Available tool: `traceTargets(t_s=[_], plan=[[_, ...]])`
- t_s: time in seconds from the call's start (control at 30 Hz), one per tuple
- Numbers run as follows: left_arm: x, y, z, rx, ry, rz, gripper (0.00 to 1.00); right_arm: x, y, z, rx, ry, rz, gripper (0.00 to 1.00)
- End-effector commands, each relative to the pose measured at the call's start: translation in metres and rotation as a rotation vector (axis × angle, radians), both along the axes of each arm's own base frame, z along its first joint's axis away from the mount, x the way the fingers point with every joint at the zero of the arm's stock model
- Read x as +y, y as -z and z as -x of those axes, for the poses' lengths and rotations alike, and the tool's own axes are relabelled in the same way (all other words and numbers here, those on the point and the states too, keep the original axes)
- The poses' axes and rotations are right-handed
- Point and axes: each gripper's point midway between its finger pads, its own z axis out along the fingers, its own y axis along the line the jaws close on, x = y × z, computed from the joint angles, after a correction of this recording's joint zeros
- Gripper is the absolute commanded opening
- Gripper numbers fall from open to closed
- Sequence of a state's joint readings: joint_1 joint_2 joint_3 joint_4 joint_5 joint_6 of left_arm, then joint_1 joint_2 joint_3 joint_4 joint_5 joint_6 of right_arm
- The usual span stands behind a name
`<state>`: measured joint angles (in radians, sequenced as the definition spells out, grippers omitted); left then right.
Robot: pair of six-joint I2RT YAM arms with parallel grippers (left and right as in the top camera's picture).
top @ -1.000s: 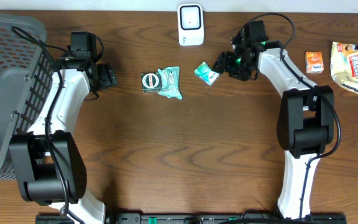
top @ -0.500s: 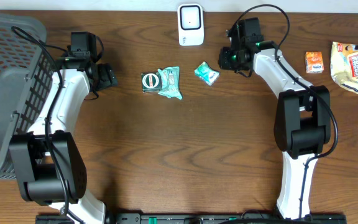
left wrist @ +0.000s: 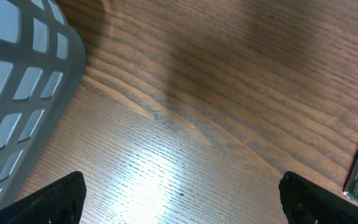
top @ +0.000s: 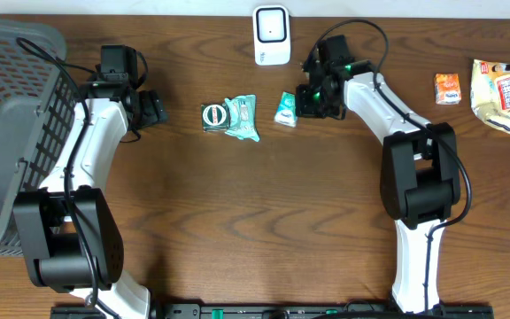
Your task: Scan the item barcode
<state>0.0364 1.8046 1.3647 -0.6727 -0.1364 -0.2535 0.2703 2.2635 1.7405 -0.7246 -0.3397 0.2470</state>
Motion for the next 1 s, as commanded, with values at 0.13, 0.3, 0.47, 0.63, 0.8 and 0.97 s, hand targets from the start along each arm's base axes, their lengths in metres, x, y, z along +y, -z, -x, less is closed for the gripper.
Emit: traceTargets(t_s=[0.13, 0.3, 0.47, 0.63, 0.8, 0.97], plan=[[0.001, 0.002, 0.002, 0.009, 0.010, -0.009, 0.98, -0.006, -0.038, 0.013, 0.009, -0.015, -0.024, 0.02], [0.001, 0.002, 0.002, 0.009, 0.010, -0.009, 0.98, -0.010, -0.056, 0.007, -0.023, 0.031, -0.038, 0.11], [0.001, 0.002, 0.002, 0.009, 0.010, -0.009, 0.98, -0.010, -0.050, 0.003, 0.006, 0.123, -0.041, 0.37], [0.001, 0.002, 0.002, 0.009, 0.010, -0.009, 0.98, -0.005, -0.028, -0.003, 0.028, 0.240, 0.012, 0.51], [0.001, 0.002, 0.002, 0.009, 0.010, -0.009, 0.98, 0.002, -0.008, -0.008, 0.045, 0.277, 0.006, 0.51], [0.001, 0.002, 0.002, 0.009, 0.010, -0.009, 0.97, 0.002, 0.013, -0.008, 0.073, 0.285, 0.018, 0.51]])
